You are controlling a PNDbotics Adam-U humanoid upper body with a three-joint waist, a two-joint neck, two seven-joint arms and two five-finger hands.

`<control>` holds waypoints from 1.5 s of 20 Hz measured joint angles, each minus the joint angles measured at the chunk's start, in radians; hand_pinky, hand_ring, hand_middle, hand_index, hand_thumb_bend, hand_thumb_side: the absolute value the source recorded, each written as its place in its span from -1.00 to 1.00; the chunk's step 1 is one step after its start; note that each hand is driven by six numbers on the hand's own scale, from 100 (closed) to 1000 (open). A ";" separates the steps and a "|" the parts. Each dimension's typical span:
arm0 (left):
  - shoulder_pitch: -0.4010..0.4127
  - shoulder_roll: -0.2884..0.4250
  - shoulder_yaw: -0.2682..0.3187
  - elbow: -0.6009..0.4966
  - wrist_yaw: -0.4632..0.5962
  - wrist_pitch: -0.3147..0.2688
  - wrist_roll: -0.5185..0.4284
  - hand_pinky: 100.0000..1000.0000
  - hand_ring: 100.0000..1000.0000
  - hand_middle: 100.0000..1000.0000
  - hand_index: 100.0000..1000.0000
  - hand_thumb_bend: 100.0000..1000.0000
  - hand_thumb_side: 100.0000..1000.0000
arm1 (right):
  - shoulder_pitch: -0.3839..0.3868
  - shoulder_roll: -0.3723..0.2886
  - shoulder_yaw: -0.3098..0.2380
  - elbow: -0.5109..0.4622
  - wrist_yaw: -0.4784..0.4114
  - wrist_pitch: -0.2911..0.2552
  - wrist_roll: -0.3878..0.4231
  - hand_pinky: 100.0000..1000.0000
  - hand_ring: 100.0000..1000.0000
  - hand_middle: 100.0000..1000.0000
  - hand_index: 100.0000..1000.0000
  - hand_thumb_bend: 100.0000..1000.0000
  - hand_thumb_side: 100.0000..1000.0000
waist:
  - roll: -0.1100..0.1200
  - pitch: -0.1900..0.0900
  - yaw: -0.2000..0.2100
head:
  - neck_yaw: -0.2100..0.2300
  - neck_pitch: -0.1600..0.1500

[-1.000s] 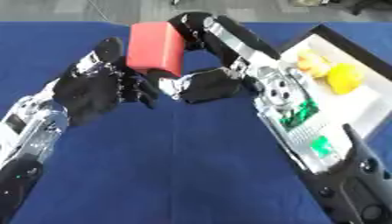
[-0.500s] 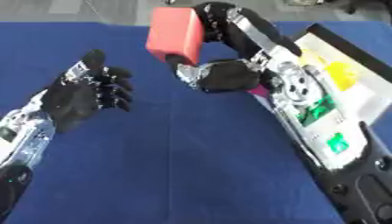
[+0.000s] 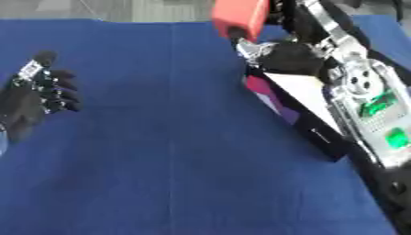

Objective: Pick up the objects with one hand, pass them to the other hand, and then place them into the box on the other side of the table.

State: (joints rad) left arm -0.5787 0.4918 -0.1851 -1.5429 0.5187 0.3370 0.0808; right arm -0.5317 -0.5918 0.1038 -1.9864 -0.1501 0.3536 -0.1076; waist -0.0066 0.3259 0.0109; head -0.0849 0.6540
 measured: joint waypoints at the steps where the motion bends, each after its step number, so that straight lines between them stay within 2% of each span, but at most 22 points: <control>1: 0.007 0.010 0.009 -0.009 -0.015 -0.007 0.026 0.07 -0.02 0.09 0.40 -0.18 0.20 | 0.021 -0.012 -0.017 0.000 -0.005 0.002 -0.022 0.70 0.55 -0.19 0.21 -0.69 -1.00 | 0.000 0.000 -0.001 | -0.002 0.000; 6: 0.035 0.052 0.049 -0.064 -0.092 -0.036 0.121 0.06 -0.03 0.08 0.40 -0.20 0.16 | 0.112 -0.070 -0.075 0.000 -0.003 0.018 -0.100 0.70 0.55 -0.18 0.20 -0.66 -0.99 | 0.000 0.000 0.000 | -0.006 -0.002; 11: 0.062 0.084 0.080 -0.111 -0.144 -0.047 0.170 0.07 -0.02 0.09 0.40 -0.18 0.14 | 0.180 -0.122 -0.093 0.000 0.026 0.050 -0.128 0.70 0.54 -0.18 0.20 -0.60 -0.99 | 0.000 0.000 0.004 | -0.015 -0.007; 19: 0.079 0.107 0.102 -0.165 -0.186 -0.053 0.201 0.07 -0.02 0.09 0.40 -0.17 0.13 | 0.263 -0.145 -0.097 0.000 0.101 0.105 -0.140 0.70 0.54 -0.18 0.19 -0.56 -0.99 | 0.000 0.000 0.008 | -0.102 -0.015; 26: 0.086 0.115 0.108 -0.179 -0.194 -0.057 0.208 0.07 -0.01 0.10 0.40 -0.17 0.13 | 0.304 -0.145 -0.103 0.000 0.138 0.117 -0.150 0.69 0.53 -0.17 0.18 -0.55 -0.99 | 0.000 0.000 0.007 | -0.203 -0.025; 30: 0.087 0.115 0.108 -0.183 -0.196 -0.058 0.209 0.07 -0.01 0.10 0.41 -0.16 0.12 | 0.320 -0.145 -0.105 0.000 0.163 0.120 -0.144 0.69 0.56 -0.11 0.24 -0.49 -0.95 | 0.000 0.000 0.005 | -0.226 -0.025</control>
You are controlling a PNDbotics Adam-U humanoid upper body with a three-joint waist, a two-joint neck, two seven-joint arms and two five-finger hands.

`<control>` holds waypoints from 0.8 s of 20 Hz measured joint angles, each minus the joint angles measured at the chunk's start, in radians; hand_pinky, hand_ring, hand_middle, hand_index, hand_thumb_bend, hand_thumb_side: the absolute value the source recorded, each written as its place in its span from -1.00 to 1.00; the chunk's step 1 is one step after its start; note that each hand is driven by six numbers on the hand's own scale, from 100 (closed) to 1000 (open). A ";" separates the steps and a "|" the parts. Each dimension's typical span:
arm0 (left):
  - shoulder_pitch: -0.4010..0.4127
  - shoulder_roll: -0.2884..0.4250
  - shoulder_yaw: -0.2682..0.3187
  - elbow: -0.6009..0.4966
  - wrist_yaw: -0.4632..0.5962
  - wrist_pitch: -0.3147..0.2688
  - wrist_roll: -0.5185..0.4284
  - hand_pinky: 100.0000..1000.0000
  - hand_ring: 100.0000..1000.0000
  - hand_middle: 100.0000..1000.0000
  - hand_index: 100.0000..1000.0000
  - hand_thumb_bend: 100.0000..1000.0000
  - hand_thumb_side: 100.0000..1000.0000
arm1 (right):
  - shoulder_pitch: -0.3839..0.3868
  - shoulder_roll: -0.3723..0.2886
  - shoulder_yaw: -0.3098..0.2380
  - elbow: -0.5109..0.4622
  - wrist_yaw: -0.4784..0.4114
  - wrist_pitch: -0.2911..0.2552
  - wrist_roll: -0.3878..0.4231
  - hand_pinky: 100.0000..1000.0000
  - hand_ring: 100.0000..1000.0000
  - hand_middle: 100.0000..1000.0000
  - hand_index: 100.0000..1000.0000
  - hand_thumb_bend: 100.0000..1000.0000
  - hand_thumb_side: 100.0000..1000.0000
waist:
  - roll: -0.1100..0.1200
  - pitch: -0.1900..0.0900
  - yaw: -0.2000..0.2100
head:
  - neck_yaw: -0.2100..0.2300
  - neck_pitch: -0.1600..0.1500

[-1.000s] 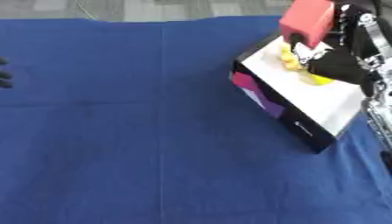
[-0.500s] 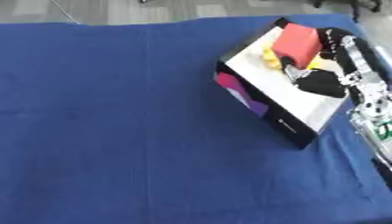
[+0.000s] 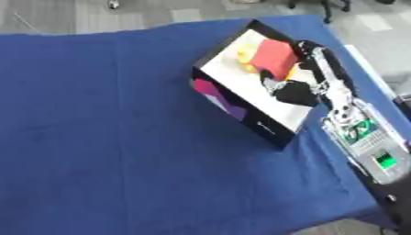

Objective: Pick up the objects with one hand, pass them to the other hand, and then place them into the box on the other side of the table.

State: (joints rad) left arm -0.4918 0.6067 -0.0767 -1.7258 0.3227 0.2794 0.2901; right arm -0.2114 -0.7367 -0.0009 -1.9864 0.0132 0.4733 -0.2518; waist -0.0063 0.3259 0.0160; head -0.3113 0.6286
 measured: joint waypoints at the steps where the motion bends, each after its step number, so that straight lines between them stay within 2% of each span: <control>1: 0.000 0.000 0.000 0.000 -0.001 -0.001 0.001 0.07 -0.01 0.10 0.41 -0.12 0.10 | 0.004 0.000 0.000 0.000 0.009 -0.001 0.006 0.69 0.59 -0.05 0.31 -0.37 -0.90 | 0.000 0.000 0.000 | 0.000 -0.001; 2: 0.000 0.000 0.001 0.000 -0.002 -0.001 0.003 0.07 -0.01 0.10 0.41 -0.12 0.09 | 0.010 0.000 0.000 0.000 0.018 -0.002 0.016 0.69 0.59 -0.04 0.31 -0.36 -0.90 | 0.000 0.000 0.000 | 0.000 -0.003; 5: 0.000 0.000 0.006 -0.001 -0.004 -0.003 0.006 0.08 -0.01 0.10 0.41 -0.06 0.07 | 0.021 0.000 0.000 0.000 0.055 -0.008 0.055 0.71 0.68 0.18 0.52 -0.07 -0.81 | 0.001 0.000 0.000 | 0.001 -0.007; 7: 0.000 0.000 0.006 -0.003 -0.006 -0.003 0.007 0.08 -0.01 0.11 0.41 -0.06 0.06 | 0.028 0.000 -0.001 0.001 0.082 -0.012 0.081 0.72 0.72 0.30 0.62 0.01 -0.77 | 0.002 0.000 0.000 | 0.002 -0.007; 11: 0.002 0.000 0.006 -0.006 -0.009 -0.004 0.008 0.08 0.00 0.11 0.41 -0.05 0.05 | 0.037 0.000 -0.006 0.003 0.132 -0.011 0.118 0.76 0.81 0.50 0.81 0.08 -0.71 | 0.003 0.000 0.003 | 0.009 -0.007; 16: 0.009 0.000 0.009 -0.007 -0.012 -0.007 0.011 0.08 0.00 0.11 0.41 -0.04 0.04 | 0.046 0.002 -0.023 0.003 0.159 -0.004 0.118 0.77 0.83 0.53 0.84 0.12 -0.71 | 0.003 0.000 0.003 | 0.020 -0.007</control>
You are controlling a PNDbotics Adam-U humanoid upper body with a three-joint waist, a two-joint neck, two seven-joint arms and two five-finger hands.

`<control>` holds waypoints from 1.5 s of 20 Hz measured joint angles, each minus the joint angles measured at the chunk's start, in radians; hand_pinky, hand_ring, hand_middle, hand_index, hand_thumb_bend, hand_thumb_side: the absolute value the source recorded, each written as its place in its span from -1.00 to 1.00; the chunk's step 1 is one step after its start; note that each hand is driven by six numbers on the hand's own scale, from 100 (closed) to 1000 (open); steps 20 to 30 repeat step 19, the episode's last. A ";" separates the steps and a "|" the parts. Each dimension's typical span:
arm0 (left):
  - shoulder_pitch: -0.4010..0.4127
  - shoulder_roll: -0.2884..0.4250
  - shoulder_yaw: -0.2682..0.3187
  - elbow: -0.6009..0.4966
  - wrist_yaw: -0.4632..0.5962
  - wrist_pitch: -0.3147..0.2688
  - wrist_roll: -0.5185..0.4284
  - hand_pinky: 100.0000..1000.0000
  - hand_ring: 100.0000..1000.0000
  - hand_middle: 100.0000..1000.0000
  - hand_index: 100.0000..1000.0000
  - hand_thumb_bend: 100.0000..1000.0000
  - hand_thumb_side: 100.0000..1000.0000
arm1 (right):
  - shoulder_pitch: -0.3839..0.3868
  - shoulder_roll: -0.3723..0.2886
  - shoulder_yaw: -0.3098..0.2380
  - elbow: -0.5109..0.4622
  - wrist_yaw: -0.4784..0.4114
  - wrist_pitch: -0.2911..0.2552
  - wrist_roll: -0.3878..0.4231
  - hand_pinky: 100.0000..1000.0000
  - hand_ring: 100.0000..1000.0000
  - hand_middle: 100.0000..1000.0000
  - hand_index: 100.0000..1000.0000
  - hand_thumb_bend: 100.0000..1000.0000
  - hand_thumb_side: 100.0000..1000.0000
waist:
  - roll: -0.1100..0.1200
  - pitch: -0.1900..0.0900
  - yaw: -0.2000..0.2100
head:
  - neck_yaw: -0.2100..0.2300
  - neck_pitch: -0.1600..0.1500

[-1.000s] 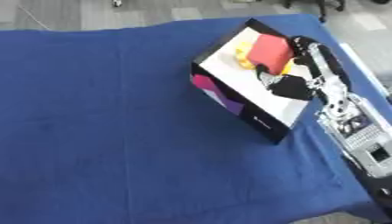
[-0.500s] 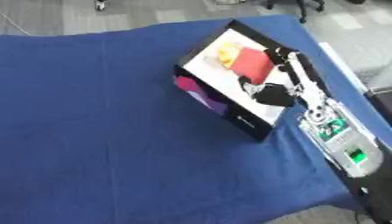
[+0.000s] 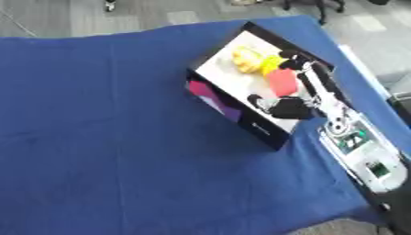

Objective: Pick up the objects with one hand, pass them to the other hand, and then place them into the box on the other side of the table.

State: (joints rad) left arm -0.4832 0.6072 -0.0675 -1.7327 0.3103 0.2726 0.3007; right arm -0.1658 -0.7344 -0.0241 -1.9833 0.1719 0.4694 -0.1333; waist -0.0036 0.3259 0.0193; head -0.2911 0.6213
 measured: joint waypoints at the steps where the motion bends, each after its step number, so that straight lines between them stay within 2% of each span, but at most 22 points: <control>1: 0.001 0.000 0.002 0.000 -0.001 -0.001 0.001 0.08 -0.01 0.11 0.41 -0.04 0.04 | 0.000 0.000 -0.004 0.000 -0.001 -0.004 -0.011 0.77 0.83 0.53 0.85 0.13 -0.69 | 0.000 0.000 0.000 | 0.004 0.000; 2: 0.001 0.000 0.003 -0.002 -0.002 -0.002 0.002 0.08 -0.01 0.11 0.41 -0.05 0.04 | 0.000 0.000 -0.009 0.000 -0.007 -0.011 -0.028 0.78 0.84 0.53 0.86 0.02 -0.65 | 0.000 0.000 0.000 | 0.010 0.000; 5: 0.005 0.000 0.004 -0.007 -0.005 -0.008 0.009 0.08 -0.01 0.11 0.41 -0.05 0.04 | -0.004 0.000 -0.025 0.000 -0.059 -0.060 -0.103 0.78 0.84 0.53 0.87 -0.53 -0.32 | 0.000 0.000 0.000 | 0.027 0.000; 6: 0.007 0.000 0.006 -0.009 -0.007 -0.010 0.012 0.08 -0.01 0.11 0.41 -0.05 0.03 | -0.007 0.000 -0.029 0.000 -0.084 -0.084 -0.133 0.79 0.85 0.54 0.88 -0.62 -0.25 | 0.000 0.000 0.000 | 0.032 0.000; 7: 0.009 0.000 0.009 -0.011 -0.009 -0.012 0.016 0.08 -0.01 0.11 0.42 -0.06 0.08 | -0.011 0.000 -0.034 0.000 -0.111 -0.113 -0.162 0.79 0.85 0.55 0.90 -0.65 -0.01 | 0.000 0.000 0.000 | 0.036 0.000; 8: 0.009 0.000 0.011 -0.013 -0.012 -0.015 0.021 0.08 0.00 0.11 0.42 -0.06 0.04 | -0.012 0.000 -0.038 0.000 -0.137 -0.143 -0.190 0.79 0.86 0.56 0.90 -0.72 -0.20 | 0.000 0.000 0.000 | 0.042 0.000; 10: 0.012 0.001 0.016 -0.018 -0.017 -0.024 0.032 0.09 0.00 0.12 0.43 -0.07 0.08 | -0.012 -0.001 -0.044 0.000 -0.188 -0.206 -0.231 0.79 0.86 0.56 0.92 -0.67 -0.26 | 0.000 0.000 -0.001 | 0.058 -0.009; 14: 0.027 0.008 0.022 -0.024 -0.048 -0.039 0.052 0.10 0.02 0.13 0.44 -0.11 0.28 | -0.011 -0.003 -0.049 0.000 -0.258 -0.323 -0.255 0.79 0.87 0.60 0.94 -0.39 -0.53 | 0.002 -0.003 0.000 | 0.111 -0.067; 16: 0.033 0.008 0.023 -0.024 -0.058 -0.041 0.059 0.10 0.02 0.14 0.44 -0.16 0.34 | -0.009 -0.004 -0.049 0.000 -0.276 -0.364 -0.249 0.80 0.87 0.60 0.94 -0.36 -0.57 | 0.004 -0.018 0.001 | 0.129 -0.078; 18: 0.040 0.008 0.028 -0.024 -0.061 -0.044 0.065 0.10 0.01 0.13 0.44 -0.13 0.26 | -0.003 -0.008 -0.049 -0.001 -0.289 -0.393 -0.242 0.80 0.87 0.60 0.93 -0.35 -0.62 | 0.004 -0.038 0.003 | 0.140 -0.078; 19: 0.044 0.008 0.029 -0.024 -0.062 -0.045 0.071 0.10 0.01 0.13 0.44 -0.13 0.25 | 0.001 -0.010 -0.049 -0.001 -0.292 -0.405 -0.240 0.80 0.87 0.60 0.93 -0.35 -0.63 | 0.004 -0.044 0.004 | 0.144 -0.077; 30: 0.044 0.008 0.029 -0.024 -0.062 -0.045 0.071 0.10 0.01 0.13 0.44 -0.13 0.25 | 0.001 -0.010 -0.049 -0.001 -0.292 -0.405 -0.240 0.80 0.87 0.60 0.93 -0.35 -0.63 | 0.004 -0.044 0.004 | 0.144 -0.077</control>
